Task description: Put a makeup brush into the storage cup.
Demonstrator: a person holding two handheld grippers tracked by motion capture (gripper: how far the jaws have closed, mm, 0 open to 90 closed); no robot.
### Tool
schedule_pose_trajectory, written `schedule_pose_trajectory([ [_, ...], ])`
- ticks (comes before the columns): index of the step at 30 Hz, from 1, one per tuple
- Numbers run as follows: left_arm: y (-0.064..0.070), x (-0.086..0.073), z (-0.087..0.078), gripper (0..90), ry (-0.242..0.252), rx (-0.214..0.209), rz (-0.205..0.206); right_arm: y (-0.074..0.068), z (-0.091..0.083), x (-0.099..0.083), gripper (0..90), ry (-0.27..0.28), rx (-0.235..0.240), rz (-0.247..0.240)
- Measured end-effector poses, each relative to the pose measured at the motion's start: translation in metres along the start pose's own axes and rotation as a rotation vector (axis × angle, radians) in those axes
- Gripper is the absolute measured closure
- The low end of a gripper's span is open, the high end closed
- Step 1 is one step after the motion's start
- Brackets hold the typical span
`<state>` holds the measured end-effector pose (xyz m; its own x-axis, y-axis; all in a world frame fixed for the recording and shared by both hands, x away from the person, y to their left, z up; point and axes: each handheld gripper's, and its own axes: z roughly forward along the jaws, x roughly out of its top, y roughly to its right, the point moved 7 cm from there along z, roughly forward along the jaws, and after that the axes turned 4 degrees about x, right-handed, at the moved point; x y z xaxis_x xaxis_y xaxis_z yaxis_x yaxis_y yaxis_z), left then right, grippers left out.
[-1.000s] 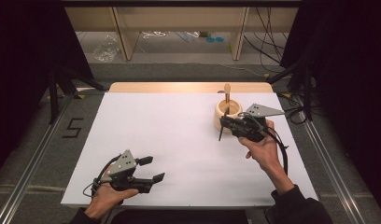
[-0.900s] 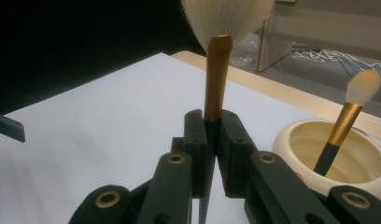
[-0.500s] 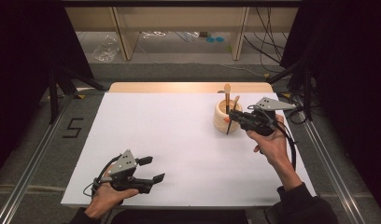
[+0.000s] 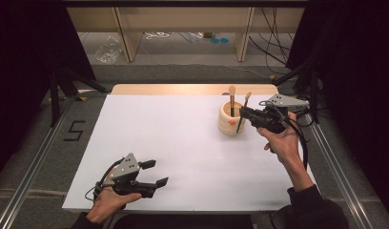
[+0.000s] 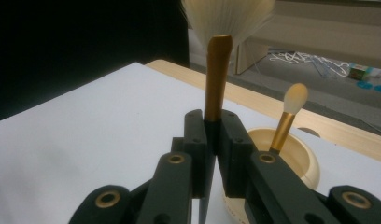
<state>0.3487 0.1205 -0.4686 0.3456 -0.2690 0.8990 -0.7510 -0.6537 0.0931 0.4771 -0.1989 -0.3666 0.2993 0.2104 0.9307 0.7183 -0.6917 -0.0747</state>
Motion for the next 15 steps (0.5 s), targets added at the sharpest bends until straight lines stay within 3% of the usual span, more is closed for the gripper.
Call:
schedule_pose_trajectory([
  [3, 0.0, 0.0, 0.0, 24.0, -0.002, 0.0, 0.004, 0.003, 0.0, 0.002, 83.2, 0.004, -0.004, 0.007],
  [4, 0.001, -0.001, 0.0, 24.0, -0.003, 0.004, -0.02, 0.004, 0.001, 0.003, 83.2, 0.005, -0.012, 0.003],
  [15, 0.001, -0.002, 0.001, 24.0, -0.01, 0.004, -0.019, 0.023, 0.011, 0.008, 83.2, 0.001, -0.034, 0.012],
])
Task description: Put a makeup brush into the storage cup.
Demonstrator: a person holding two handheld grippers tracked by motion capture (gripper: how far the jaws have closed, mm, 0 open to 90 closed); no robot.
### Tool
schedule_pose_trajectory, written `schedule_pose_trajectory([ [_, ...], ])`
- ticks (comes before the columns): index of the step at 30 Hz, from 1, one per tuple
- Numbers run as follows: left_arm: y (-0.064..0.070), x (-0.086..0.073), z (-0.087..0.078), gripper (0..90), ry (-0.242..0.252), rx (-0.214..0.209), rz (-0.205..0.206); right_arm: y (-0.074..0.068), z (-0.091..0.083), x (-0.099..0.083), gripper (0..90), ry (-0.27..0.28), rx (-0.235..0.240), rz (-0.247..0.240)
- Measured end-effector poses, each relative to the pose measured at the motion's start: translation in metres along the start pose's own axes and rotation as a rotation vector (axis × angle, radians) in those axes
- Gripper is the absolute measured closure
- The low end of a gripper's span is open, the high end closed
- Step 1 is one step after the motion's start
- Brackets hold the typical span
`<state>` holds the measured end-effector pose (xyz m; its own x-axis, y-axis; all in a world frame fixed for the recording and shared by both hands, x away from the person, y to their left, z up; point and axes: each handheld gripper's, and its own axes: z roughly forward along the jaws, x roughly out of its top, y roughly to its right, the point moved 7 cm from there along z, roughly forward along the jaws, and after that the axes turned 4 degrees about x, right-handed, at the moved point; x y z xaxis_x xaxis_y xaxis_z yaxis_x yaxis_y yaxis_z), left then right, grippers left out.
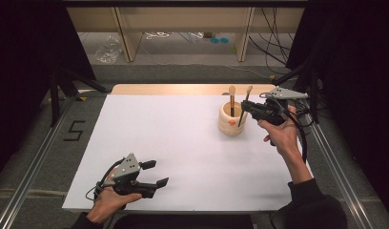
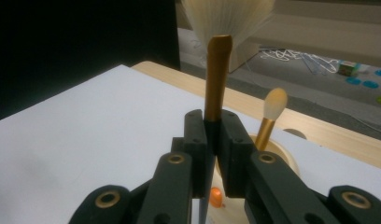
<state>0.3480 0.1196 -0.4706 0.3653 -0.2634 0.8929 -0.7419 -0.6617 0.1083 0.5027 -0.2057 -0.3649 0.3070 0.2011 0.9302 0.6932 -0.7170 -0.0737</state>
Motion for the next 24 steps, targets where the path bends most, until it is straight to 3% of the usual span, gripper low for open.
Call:
schedule_pose_trajectory([
  [5, -0.001, 0.0, 0.0, 23.9, 0.002, -0.004, 0.022, 0.008, 0.002, 0.004, 83.2, -0.002, -0.01, 0.02],
  [12, -0.002, 0.0, 0.0, 23.9, 0.001, -0.003, 0.022, 0.018, 0.007, 0.013, 83.2, 0.018, -0.023, 0.04],
  [13, -0.002, 0.0, 0.0, 24.0, 0.0, -0.004, 0.019, 0.02, 0.009, 0.014, 83.2, 0.024, -0.024, 0.026],
  [15, -0.001, 0.0, 0.0, 23.9, -0.001, -0.002, 0.004, 0.02, 0.013, 0.016, 83.2, 0.024, -0.026, 0.042],
  [24, -0.002, 0.0, 0.0, 23.9, 0.0, -0.005, 0.023, 0.032, 0.028, 0.011, 83.2, 0.002, -0.049, 0.054],
])
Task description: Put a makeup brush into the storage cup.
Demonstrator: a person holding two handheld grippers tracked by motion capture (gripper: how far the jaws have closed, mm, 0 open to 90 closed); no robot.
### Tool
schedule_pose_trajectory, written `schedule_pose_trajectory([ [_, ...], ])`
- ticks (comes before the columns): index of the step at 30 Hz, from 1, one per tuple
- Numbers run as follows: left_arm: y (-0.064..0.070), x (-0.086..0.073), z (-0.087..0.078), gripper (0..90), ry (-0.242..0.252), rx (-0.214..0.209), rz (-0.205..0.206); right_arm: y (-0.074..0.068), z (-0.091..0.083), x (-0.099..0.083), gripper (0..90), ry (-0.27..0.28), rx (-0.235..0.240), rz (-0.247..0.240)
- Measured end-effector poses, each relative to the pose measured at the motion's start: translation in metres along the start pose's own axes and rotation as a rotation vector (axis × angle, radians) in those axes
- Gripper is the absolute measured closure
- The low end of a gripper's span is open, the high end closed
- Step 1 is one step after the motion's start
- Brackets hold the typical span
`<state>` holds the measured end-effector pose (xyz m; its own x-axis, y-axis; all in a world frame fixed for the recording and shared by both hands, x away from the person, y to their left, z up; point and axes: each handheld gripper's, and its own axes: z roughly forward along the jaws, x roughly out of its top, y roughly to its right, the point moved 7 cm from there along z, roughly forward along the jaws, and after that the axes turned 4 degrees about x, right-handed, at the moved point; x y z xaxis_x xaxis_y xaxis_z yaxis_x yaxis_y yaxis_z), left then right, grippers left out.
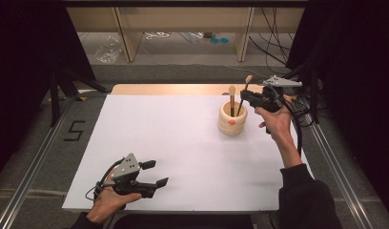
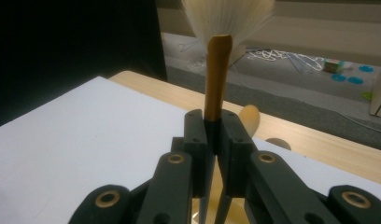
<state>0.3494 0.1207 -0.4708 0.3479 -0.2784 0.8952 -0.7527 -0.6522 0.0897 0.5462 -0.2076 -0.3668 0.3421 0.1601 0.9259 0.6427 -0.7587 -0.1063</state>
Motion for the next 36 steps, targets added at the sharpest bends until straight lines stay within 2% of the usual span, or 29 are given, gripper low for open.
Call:
schedule_pose_trajectory([
  [9, 0.001, -0.001, 0.0, 23.9, -0.003, 0.002, -0.02, 0.008, 0.013, -0.002, 83.3, 0.003, -0.009, 0.021],
  [20, 0.001, 0.0, 0.0, 24.0, -0.001, 0.0, -0.018, 0.015, 0.023, -0.01, 83.2, -0.015, -0.015, 0.024],
  [24, 0.0, 0.0, 0.0, 23.9, 0.0, -0.002, -0.009, 0.019, 0.027, -0.014, 83.2, -0.029, -0.032, 0.033],
  [35, 0.0, 0.0, 0.0, 24.0, 0.006, -0.009, -0.004, 0.022, 0.033, -0.021, 83.1, -0.044, -0.027, 0.033],
  [36, 0.0, 0.0, 0.0, 24.0, 0.006, -0.008, -0.004, 0.021, 0.034, -0.022, 83.1, -0.048, -0.025, 0.05],
])
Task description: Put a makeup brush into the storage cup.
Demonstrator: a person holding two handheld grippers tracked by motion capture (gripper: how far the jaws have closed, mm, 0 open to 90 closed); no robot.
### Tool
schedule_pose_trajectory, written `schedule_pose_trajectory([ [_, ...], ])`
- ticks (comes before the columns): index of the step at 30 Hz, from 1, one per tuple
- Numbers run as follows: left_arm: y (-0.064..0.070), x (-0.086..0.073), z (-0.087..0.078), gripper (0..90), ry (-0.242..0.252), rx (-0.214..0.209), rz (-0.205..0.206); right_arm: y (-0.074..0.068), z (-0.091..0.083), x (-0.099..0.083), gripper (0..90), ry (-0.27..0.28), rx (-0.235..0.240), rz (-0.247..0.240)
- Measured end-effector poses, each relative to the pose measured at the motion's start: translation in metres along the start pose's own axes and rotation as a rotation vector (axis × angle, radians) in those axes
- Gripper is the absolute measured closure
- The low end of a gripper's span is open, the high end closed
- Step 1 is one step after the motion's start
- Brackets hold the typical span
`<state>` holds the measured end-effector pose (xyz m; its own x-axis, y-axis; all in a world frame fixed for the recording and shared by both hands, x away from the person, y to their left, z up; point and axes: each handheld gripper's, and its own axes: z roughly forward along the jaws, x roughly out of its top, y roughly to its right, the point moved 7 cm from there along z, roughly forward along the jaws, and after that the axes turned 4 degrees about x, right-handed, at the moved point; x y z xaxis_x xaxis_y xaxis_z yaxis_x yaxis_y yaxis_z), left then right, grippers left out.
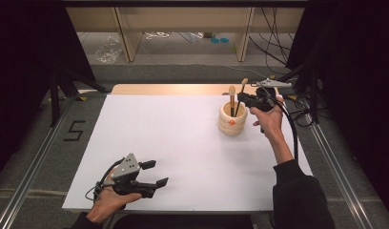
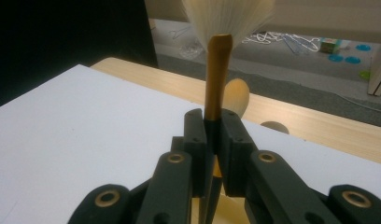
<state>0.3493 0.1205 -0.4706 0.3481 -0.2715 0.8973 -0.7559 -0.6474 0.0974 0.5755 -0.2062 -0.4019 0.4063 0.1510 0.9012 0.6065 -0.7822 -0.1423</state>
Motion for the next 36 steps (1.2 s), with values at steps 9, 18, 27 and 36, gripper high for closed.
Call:
schedule_pose_trajectory([
  [9, 0.0, 0.0, 0.0, 24.0, 0.002, -0.001, -0.001, 0.004, 0.009, -0.012, 82.8, -0.018, 0.005, 0.018],
  [18, 0.0, 0.0, -0.001, 23.9, -0.003, 0.001, -0.003, 0.006, 0.012, -0.019, 71.6, -0.048, -0.013, 0.021],
  [27, 0.0, 0.0, -0.001, 23.7, -0.001, 0.008, -0.026, 0.002, 0.0, -0.015, 44.5, -0.053, -0.057, 0.028],
  [36, -0.002, 0.002, -0.001, 23.7, 0.002, 0.005, -0.004, -0.004, -0.017, -0.01, 38.3, -0.007, -0.043, 0.017],
])
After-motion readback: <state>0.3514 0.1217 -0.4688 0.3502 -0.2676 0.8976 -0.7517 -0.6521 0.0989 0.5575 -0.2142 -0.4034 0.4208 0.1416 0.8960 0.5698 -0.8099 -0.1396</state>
